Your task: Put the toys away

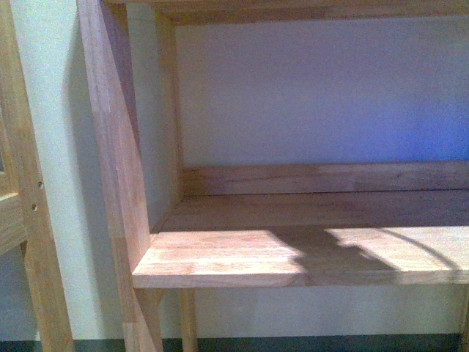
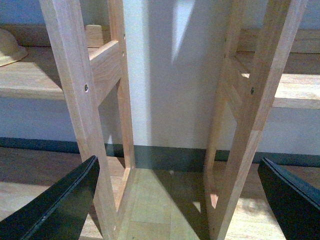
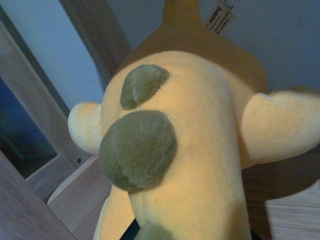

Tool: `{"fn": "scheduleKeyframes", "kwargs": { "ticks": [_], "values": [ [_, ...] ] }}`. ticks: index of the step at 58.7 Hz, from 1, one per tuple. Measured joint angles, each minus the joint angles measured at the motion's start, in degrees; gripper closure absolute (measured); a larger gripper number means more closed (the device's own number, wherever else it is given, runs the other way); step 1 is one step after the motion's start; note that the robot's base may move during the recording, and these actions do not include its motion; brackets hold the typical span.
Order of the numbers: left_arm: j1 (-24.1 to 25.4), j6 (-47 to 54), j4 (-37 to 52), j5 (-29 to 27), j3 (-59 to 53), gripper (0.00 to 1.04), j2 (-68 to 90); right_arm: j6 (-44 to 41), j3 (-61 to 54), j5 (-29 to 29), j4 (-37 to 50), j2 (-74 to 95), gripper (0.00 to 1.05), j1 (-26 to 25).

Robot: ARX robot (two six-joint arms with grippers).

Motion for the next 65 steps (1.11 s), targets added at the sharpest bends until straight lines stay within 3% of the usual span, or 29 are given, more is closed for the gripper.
{"fn": "scheduleKeyframes", "kwargs": {
  "ticks": [19, 38, 65],
  "values": [
    [0.00, 0.00, 0.00, 0.00, 0.00, 0.06, 0.00, 1.88, 1.40, -2.69, 0.07, 2.73, 0.98, 4.76],
    [0.00, 0.00, 0.00, 0.00, 0.00, 0.06, 0.00, 7.41, 8.44, -3.96, 1.62, 8.22, 0.97, 4.98],
    [0.00, 0.00, 0.00, 0.00, 0.00, 0.06, 0.00, 9.05, 10.43, -4.15, 2.45, 9.35, 0.30, 4.50]
  ]
}}
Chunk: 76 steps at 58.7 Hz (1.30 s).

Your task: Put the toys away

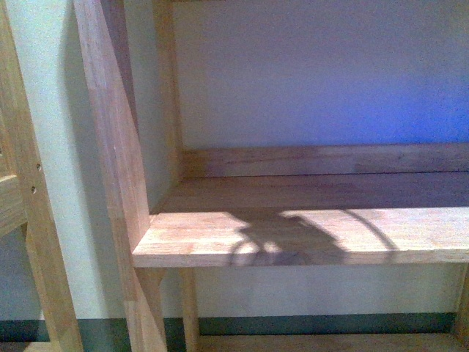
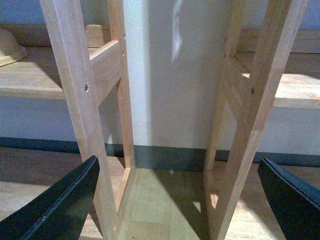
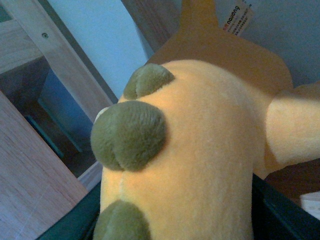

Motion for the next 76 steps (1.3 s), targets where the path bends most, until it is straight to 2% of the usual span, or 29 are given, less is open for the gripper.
{"fn": "scheduleKeyframes", "kwargs": {
  "ticks": [10, 12, 43, 55, 61, 67, 76],
  "values": [
    [0.00, 0.02, 0.00, 0.00, 0.00, 0.06, 0.00, -0.04, -2.54, 0.74, 0.94, -1.44, 0.07, -0.33],
    [0.00, 0.00, 0.00, 0.00, 0.00, 0.06, 0.00, -0.02, -2.93, 0.98, 1.05, -1.70, 0.05, -0.35],
    [0.00, 0.00, 0.00, 0.00, 0.00, 0.06, 0.00, -5.16, -23.26, 4.28, 8.74, -20.59, 0.06, -3.93],
    [0.00, 0.02, 0.00, 0.00, 0.00, 0.06, 0.00, -16.79, -33.53, 12.92, 9.81, -28.96, 0.06, -4.48],
    [0.00, 0.02, 0.00, -0.02, 0.00, 0.06, 0.00, -25.46, -41.31, 17.38, 13.84, -34.93, 0.06, -4.52],
    [0.00, 0.02, 0.00, 0.00, 0.00, 0.06, 0.00, -31.69, -49.81, 18.25, 17.00, -42.23, 0.06, -5.46],
    [0.00, 0.00, 0.00, 0.00, 0.00, 0.06, 0.00, -33.83, -61.02, 17.42, 18.60, -53.00, 0.06, -8.17]
  ]
}}
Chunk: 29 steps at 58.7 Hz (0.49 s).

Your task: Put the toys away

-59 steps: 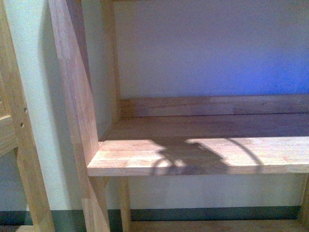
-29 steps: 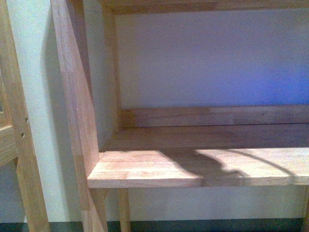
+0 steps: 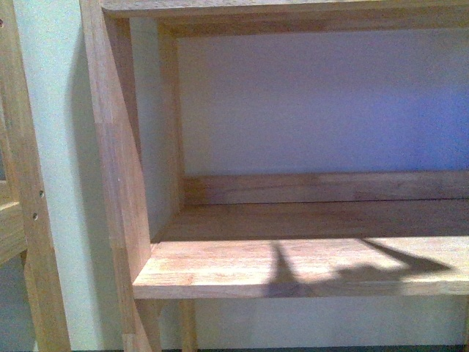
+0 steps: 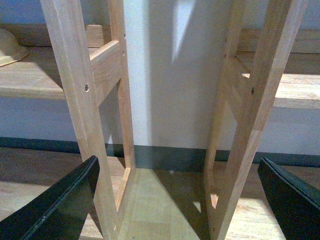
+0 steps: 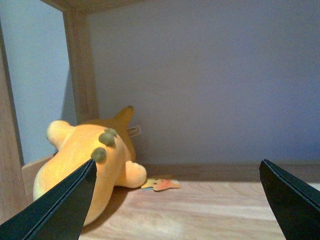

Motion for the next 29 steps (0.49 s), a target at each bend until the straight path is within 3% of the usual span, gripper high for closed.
{"fn": "scheduleKeyframes", "kwargs": {
  "ticks": [29],
  "values": [
    [0.00, 0.02, 0.00, 0.00, 0.00, 0.06, 0.00, 2.25, -35.95, -9.20, -2.60, -34.67, 0.06, -10.51]
  ]
}}
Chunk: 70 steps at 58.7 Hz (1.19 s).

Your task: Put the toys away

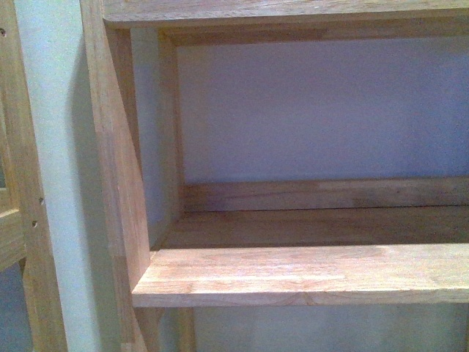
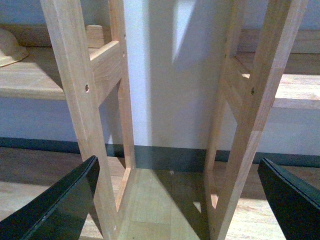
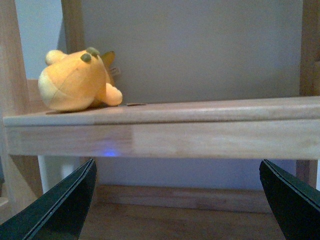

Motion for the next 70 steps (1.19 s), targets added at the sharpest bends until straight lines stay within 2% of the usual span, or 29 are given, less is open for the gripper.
{"fn": "scheduleKeyframes", "kwargs": {
  "ticks": [10, 20, 25, 30, 56, 58, 70],
  "values": [
    [0.00, -0.02, 0.00, 0.00, 0.00, 0.06, 0.00, 0.50, -11.98, 1.60, 0.59, -6.29, 0.06, -1.33],
    [0.00, -0.02, 0.00, 0.00, 0.00, 0.06, 0.00, -0.44, -23.52, 7.13, 2.19, -12.41, 0.06, 1.07],
    [0.00, 0.00, 0.00, 0.00, 0.00, 0.06, 0.00, -2.56, -22.95, 3.06, -7.72, -12.70, 0.18, -1.55],
    [0.00, -0.02, 0.00, -0.02, 0.00, 0.06, 0.00, -3.26, -23.65, 2.73, -13.05, -13.49, 0.29, -2.84],
    [0.02, -0.02, 0.00, 0.00, 0.00, 0.06, 0.00, -4.37, -31.61, 2.45, -11.23, -18.88, 0.98, -3.19],
    [0.02, -0.02, 0.00, 0.00, 0.00, 0.06, 0.00, -4.59, -32.00, 2.45, -11.06, -19.17, 1.02, -3.19],
    [0.02, -0.02, 0.00, 0.00, 0.00, 0.06, 0.00, -4.57, -34.10, 2.45, -10.62, -20.68, 1.01, -3.19]
  ]
}}
